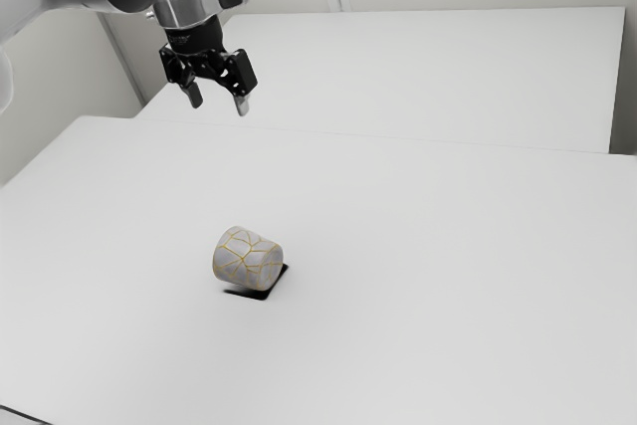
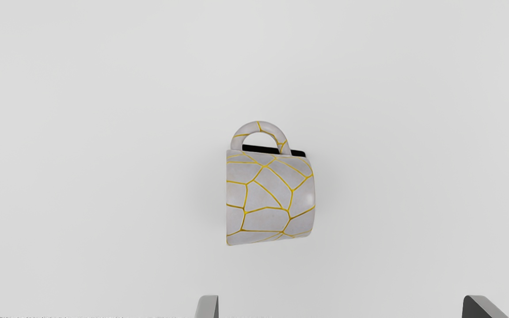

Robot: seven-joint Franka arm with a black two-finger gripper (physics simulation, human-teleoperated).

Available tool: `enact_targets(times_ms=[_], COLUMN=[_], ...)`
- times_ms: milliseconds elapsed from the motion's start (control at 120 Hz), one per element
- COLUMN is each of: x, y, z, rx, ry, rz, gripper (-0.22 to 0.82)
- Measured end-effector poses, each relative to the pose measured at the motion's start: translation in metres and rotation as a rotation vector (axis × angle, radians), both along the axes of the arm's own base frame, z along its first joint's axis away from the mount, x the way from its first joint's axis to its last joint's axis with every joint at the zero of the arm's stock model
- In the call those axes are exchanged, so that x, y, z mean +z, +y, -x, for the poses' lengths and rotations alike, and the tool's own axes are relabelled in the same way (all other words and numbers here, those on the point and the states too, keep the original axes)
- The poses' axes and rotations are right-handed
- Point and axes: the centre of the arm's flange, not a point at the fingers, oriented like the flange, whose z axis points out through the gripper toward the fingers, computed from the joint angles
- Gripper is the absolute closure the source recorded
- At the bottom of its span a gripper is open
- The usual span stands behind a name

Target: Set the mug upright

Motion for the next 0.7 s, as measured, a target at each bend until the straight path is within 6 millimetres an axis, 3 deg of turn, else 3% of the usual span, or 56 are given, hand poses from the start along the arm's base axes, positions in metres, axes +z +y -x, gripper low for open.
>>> enact_targets(times_ms=[258, 442, 542, 700], x=[0.001, -0.012, -0.028, -0.065], y=[0.004, 0.013, 0.037, 0.099], z=[0.013, 0.019, 0.021, 0.028], rx=[0.007, 0.015, 0.046, 0.133], ry=[0.007, 0.034, 0.056, 0.083], rz=[-0.004, 0.026, 0.060, 0.127], gripper=[0.00, 0.00, 0.00, 0.00])
